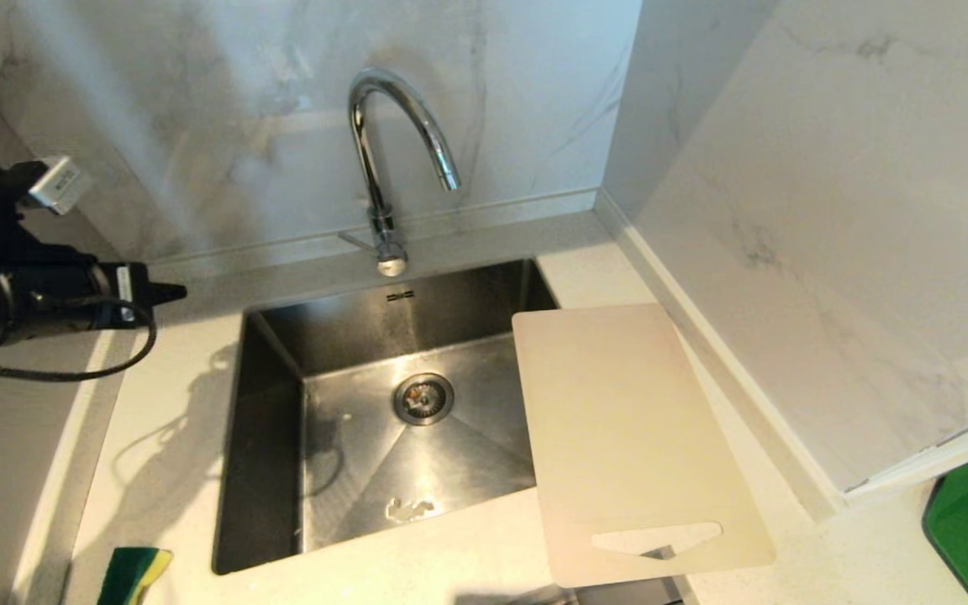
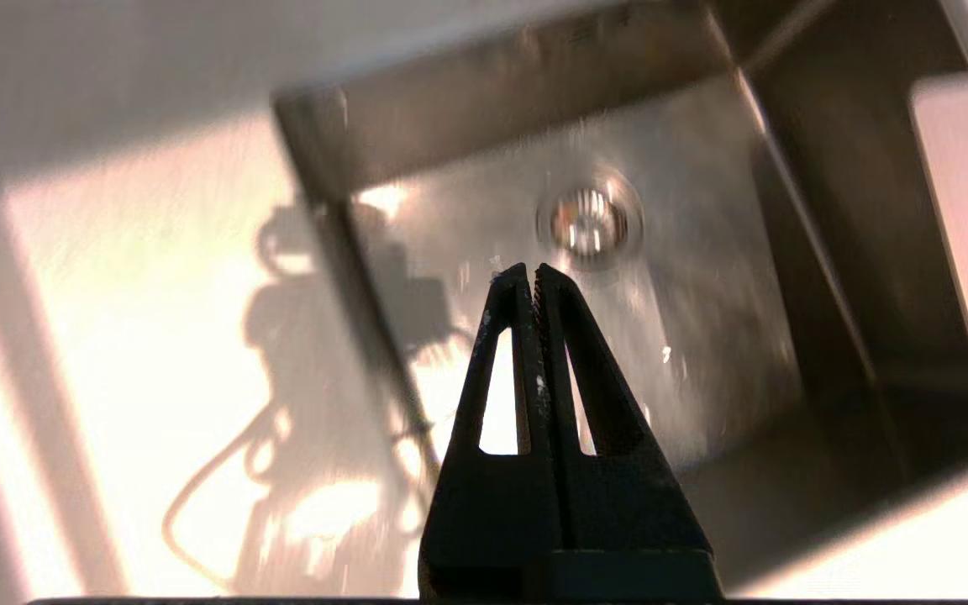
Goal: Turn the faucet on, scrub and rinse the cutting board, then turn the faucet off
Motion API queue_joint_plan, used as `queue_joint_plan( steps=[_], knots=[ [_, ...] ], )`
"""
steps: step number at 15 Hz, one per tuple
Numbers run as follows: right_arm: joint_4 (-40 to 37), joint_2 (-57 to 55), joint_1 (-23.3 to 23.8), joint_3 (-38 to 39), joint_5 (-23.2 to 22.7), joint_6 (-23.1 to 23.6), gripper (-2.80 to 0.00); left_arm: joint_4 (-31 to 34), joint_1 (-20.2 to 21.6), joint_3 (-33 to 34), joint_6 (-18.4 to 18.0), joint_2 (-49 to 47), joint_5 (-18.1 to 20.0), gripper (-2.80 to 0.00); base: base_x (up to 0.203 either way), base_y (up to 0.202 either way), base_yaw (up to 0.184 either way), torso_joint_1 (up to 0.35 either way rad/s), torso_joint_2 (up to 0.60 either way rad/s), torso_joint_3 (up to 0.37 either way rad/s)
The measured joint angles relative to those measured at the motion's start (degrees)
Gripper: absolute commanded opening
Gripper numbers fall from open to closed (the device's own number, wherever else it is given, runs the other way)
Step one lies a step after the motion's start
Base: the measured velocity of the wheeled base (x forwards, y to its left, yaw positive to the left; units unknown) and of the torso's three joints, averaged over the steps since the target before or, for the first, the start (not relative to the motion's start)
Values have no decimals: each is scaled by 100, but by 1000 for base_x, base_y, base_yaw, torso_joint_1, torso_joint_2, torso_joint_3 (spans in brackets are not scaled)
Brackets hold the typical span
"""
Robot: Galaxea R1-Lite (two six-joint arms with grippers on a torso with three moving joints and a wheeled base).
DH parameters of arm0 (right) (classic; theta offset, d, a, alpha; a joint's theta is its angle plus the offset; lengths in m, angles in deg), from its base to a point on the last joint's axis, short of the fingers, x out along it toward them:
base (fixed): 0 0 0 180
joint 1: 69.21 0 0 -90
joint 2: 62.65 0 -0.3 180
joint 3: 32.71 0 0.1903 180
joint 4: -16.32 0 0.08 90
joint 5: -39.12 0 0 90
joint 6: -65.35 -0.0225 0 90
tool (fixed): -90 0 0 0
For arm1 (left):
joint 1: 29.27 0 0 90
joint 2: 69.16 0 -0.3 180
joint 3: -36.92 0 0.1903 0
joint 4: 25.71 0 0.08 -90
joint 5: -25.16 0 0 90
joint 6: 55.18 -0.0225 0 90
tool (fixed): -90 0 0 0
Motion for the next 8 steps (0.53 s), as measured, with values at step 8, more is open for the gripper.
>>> queue_joint_plan(
  steps=[8],
  knots=[
    [-1,0,0,0,1,0,-280,168,945,2939,203,2855,517,-280,0,0,0,0,0,0]
  ],
)
